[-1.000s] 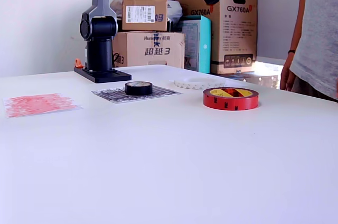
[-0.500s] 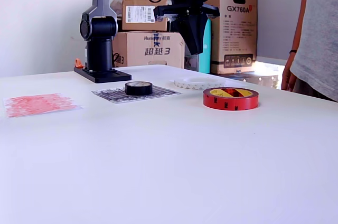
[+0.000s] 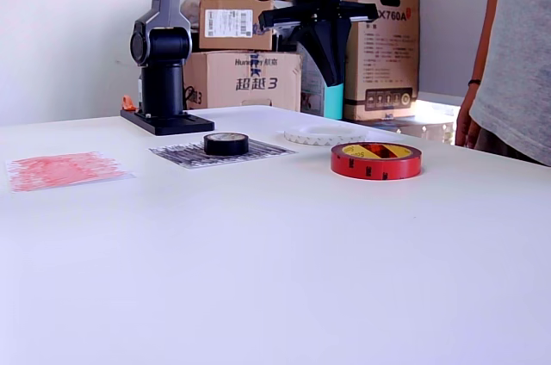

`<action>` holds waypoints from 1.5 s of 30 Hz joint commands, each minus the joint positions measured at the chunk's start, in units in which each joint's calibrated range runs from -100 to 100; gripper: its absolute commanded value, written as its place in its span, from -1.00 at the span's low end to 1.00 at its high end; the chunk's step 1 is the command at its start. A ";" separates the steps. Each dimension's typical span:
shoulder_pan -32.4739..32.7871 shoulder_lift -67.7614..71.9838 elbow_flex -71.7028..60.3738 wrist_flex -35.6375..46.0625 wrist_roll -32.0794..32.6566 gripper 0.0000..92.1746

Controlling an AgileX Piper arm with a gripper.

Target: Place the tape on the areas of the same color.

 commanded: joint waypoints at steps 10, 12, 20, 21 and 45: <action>-0.41 5.38 -6.45 6.05 9.25 -0.99; -0.41 6.60 -7.54 6.81 9.42 -0.99; -0.49 8.94 -7.82 6.90 10.56 -0.49; -0.49 8.94 -7.82 6.81 10.56 -0.41; -0.73 14.74 -8.00 5.88 12.86 0.12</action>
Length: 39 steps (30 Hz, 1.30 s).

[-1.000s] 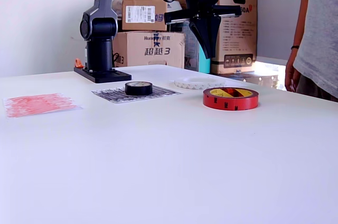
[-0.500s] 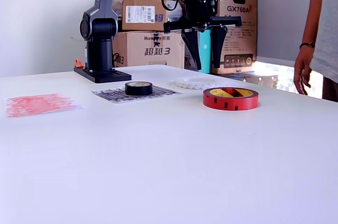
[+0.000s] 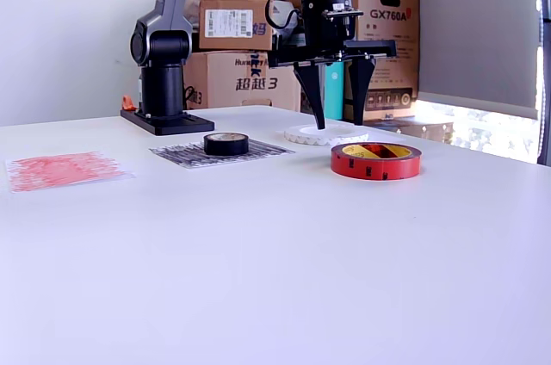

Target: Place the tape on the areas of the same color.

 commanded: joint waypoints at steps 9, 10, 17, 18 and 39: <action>0.01 3.26 -0.03 -0.33 -0.99 0.12; 0.01 3.45 -0.12 -0.33 -0.99 0.12; -0.07 5.51 -2.30 -0.33 -1.15 0.12; -0.15 5.70 -2.30 -0.33 -1.15 0.12; -0.23 6.63 -2.49 -0.33 -1.40 -0.56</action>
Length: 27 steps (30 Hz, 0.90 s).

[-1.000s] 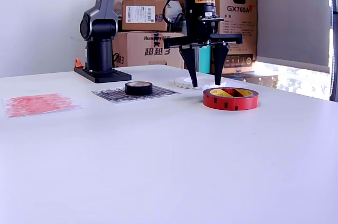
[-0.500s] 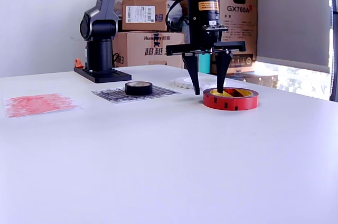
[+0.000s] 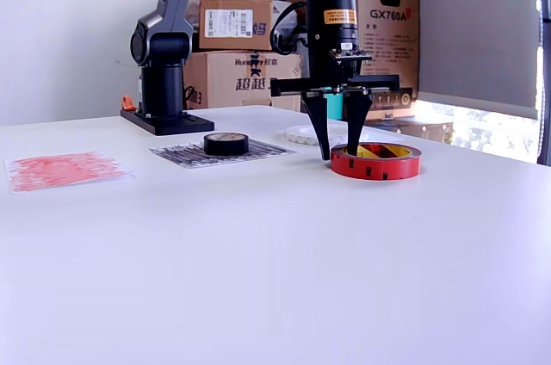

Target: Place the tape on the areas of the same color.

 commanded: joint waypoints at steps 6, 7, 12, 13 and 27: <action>-0.30 -0.18 -0.04 -0.60 -0.69 -0.89; -0.30 -0.18 -0.04 -0.60 -0.77 -0.89; -0.30 -1.30 -0.04 -0.60 -3.23 -1.00; -0.38 -1.39 -0.04 -0.60 -4.05 -1.00; -6.93 -12.80 0.87 0.24 -14.28 -1.00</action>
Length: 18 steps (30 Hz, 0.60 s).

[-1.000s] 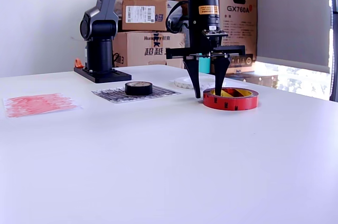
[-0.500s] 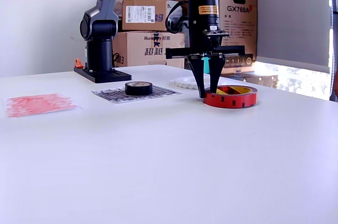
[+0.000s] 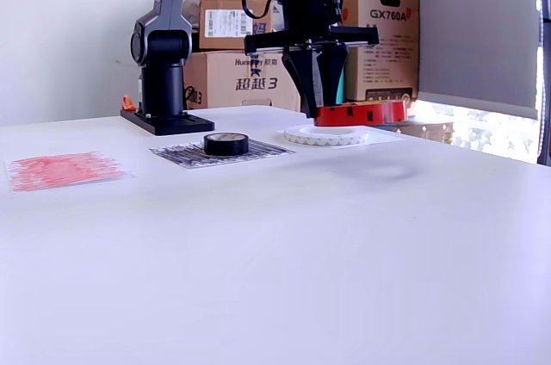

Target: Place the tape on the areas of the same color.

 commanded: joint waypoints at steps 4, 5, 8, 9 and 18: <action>-5.71 -5.36 1.77 -0.19 -8.14 -1.00; -6.58 -6.11 2.49 -0.19 -9.45 -1.00; -9.74 -8.82 4.95 -0.19 -13.79 -1.00; -10.92 -9.85 5.76 -0.19 -15.26 -1.00; -21.34 -14.43 8.67 -0.11 -28.44 -1.00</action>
